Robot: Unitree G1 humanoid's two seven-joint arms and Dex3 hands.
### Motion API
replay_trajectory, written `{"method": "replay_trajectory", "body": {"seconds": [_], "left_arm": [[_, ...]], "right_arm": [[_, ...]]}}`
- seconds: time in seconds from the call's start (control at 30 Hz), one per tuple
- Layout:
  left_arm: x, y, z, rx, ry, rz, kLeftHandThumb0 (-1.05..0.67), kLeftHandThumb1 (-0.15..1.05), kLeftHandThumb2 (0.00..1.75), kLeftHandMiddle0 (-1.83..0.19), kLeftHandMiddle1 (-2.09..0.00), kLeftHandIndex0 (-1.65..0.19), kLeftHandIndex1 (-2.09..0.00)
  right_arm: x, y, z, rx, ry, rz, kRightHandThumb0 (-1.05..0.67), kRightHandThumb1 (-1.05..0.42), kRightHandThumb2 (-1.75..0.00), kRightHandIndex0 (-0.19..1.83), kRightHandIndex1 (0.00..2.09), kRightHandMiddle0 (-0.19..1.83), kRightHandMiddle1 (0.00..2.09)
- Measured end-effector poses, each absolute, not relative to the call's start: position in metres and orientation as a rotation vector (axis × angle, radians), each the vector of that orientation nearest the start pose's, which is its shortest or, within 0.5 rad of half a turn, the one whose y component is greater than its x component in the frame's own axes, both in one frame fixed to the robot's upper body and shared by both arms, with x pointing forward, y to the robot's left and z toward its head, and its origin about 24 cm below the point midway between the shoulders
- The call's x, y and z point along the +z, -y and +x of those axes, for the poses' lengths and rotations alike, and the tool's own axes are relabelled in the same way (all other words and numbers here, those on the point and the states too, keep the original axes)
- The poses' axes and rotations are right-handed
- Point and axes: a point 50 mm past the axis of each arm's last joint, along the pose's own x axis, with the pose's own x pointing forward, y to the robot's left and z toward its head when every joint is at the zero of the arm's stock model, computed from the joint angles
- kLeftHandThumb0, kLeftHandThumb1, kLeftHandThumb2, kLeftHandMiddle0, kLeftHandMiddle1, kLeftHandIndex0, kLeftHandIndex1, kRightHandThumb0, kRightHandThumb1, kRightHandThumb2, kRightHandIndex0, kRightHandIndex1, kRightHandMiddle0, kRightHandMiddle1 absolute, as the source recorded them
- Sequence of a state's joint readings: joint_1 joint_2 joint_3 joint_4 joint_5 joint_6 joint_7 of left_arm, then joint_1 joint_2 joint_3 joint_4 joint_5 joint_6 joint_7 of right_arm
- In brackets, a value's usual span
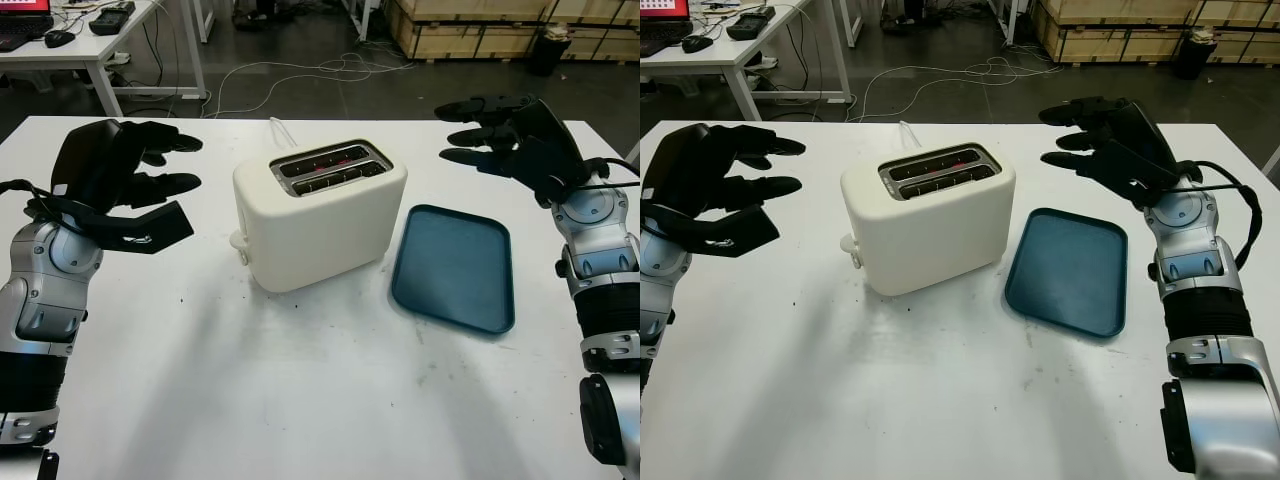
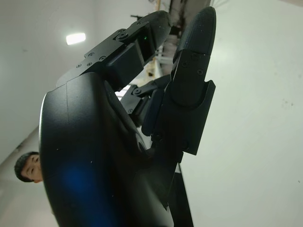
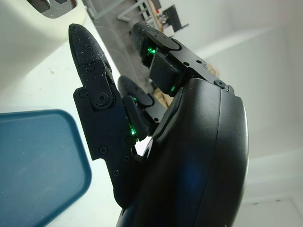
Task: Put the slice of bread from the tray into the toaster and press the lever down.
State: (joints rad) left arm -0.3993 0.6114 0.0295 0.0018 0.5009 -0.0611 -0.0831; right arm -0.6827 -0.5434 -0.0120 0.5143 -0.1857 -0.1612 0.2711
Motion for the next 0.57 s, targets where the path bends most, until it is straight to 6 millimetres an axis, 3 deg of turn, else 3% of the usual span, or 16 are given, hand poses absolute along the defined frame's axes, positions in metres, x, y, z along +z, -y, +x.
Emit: {"method": "replay_trajectory", "body": {"seconds": [0.57], "left_arm": [[0.1901,-0.2244,0.3085,0.032,0.414,1.108,-0.6,0.91,0.0,-0.76,-0.85,-1.0,-0.04]], "right_arm": [[0.1769,0.2316,0.3624,0.164,0.249,-0.729,-0.61,-0.81,0.0,0.91,0.0,0.82,0.0]]}}
